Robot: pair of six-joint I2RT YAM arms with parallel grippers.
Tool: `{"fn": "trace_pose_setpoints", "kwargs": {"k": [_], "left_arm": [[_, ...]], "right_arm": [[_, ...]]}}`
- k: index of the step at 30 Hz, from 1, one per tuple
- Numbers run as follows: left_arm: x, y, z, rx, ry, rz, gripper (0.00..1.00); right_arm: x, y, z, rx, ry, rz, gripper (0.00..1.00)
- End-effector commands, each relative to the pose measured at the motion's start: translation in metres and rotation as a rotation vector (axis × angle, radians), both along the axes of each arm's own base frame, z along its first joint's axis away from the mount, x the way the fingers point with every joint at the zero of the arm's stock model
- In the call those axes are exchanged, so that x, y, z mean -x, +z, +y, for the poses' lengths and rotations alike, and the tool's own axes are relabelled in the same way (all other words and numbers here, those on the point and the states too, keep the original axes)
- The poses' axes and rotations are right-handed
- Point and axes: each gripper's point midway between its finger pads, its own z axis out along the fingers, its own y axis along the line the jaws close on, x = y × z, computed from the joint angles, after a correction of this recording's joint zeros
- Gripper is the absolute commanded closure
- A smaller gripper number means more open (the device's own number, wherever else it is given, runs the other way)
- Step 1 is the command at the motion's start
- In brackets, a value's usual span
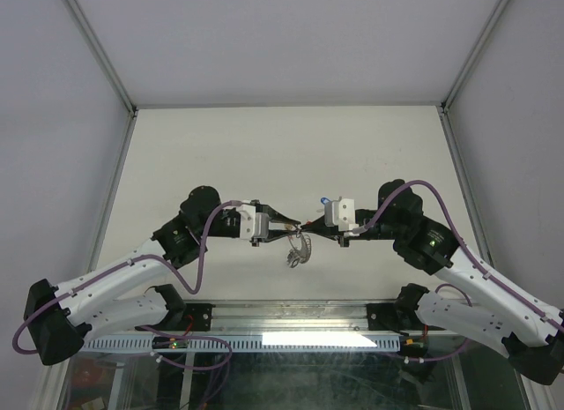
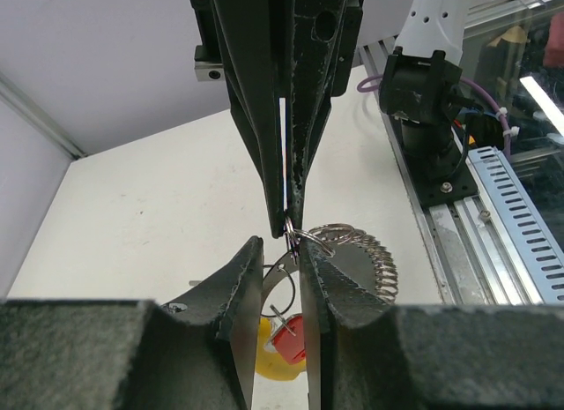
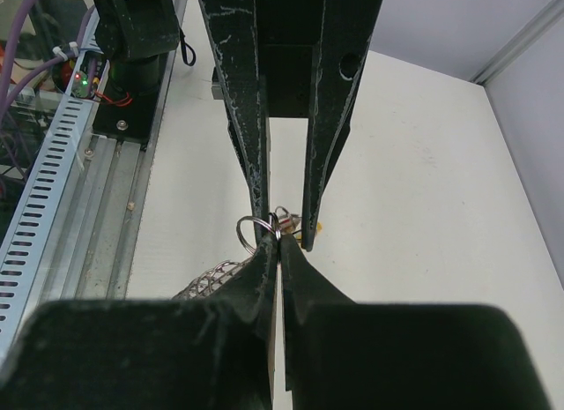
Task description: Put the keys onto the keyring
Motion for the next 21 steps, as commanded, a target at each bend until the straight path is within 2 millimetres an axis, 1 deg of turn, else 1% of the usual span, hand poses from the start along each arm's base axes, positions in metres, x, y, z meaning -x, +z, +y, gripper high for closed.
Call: {"fn": "trace_pose_setpoints", "kwargs": {"k": [1, 4, 9, 12, 14, 15, 17, 19, 21], "left_arm": [[-0.004, 0.012, -0.003, 0.016, 0.011, -0.030, 0.79], [-0.006, 0.010, -0.003, 0.000, 0.020, -0.030, 0.80], [-0.009, 0.011, -0.003, -0.002, 0.037, -0.038, 0.88], [-0.009, 0.013, -0.003, 0.002, 0.033, -0.040, 0.90], [-0.008, 0.015, -0.003, 0.009, 0.029, -0.040, 0.90], [-0.007, 0.016, -0.003, 0.012, 0.027, -0.039, 0.88], [-0.007, 0.017, -0.003, 0.015, 0.027, -0.038, 0.79], [-0.006, 0.017, -0.002, 0.018, 0.025, -0.040, 0.77], [-0.006, 0.016, -0.002, 0.018, 0.026, -0.040, 0.78]], "right_arm": [[0.000, 0.037, 0.003, -0.095, 0.007, -0.072, 1.00], [0.000, 0.036, 0.004, -0.093, 0.007, -0.071, 1.00], [-0.002, 0.032, 0.006, -0.082, 0.009, -0.063, 1.00], [-0.003, 0.029, 0.007, -0.072, 0.009, -0.057, 1.00], [-0.003, 0.026, 0.008, -0.063, 0.007, -0.052, 1.00], [-0.004, 0.025, 0.008, -0.058, 0.006, -0.051, 1.00], [-0.004, 0.022, 0.008, -0.047, 0.005, -0.046, 1.00], [-0.004, 0.020, 0.008, -0.042, 0.005, -0.043, 1.00], [-0.004, 0.019, 0.008, -0.040, 0.006, -0.041, 1.00]]}}
